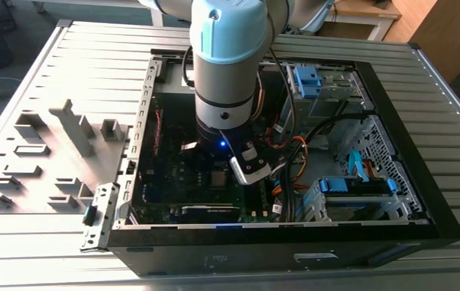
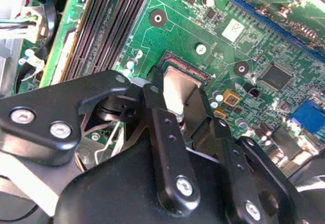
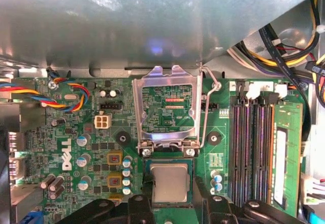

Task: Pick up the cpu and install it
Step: 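Place the cpu into insertion slot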

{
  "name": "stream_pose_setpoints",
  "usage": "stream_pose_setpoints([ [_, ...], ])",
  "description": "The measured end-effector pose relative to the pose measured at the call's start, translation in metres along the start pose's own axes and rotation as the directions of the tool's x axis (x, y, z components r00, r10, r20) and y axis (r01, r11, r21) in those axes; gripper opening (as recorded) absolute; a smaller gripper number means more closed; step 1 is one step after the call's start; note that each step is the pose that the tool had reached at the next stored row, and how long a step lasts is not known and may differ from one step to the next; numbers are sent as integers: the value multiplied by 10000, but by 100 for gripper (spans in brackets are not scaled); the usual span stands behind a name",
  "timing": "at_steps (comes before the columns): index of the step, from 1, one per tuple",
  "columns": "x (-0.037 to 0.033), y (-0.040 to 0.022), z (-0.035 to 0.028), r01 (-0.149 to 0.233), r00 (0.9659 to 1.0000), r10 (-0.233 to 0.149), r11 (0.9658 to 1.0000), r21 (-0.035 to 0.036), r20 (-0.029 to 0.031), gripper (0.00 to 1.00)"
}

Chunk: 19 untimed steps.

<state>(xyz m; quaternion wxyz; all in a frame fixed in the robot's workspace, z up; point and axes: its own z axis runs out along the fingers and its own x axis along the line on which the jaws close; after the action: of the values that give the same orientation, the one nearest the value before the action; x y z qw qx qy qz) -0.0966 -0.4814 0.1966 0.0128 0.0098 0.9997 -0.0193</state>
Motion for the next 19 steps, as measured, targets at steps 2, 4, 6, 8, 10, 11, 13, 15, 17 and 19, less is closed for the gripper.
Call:
stream_pose_setpoints([
  [2, 0, 0, 0, 1, 10000, -1, 10000, -1, 0, 43],
  [4, 0, 0, 0, 2, 10000, -2, 10000, -1, 0, 44],
  [6, 0, 0, 0, 4, 10000, -4, 10000, 0, 0, 50],
  [8, 0, 0, 0, 4, 10000, -4, 10000, -1, 1, 56],
  [10, -1, 3, 4, 6, 10000, -6, 10000, -2, 1, 62],
  [11, 0, 10, 8, 6, 10000, -6, 10000, 0, 0, 62],
  [13, 1, 26, 20, 5, 10000, -5, 10000, -1, 0, 62],
  [15, 1, 36, 34, 6, 10000, -6, 10000, -3, 2, 62],
  [17, 1, 37, 49, 6, 10000, -6, 10000, 2, 1, 62],
  [19, 2, 38, 59, 5, 10000, -5, 10000, 12, 1, 62],
])
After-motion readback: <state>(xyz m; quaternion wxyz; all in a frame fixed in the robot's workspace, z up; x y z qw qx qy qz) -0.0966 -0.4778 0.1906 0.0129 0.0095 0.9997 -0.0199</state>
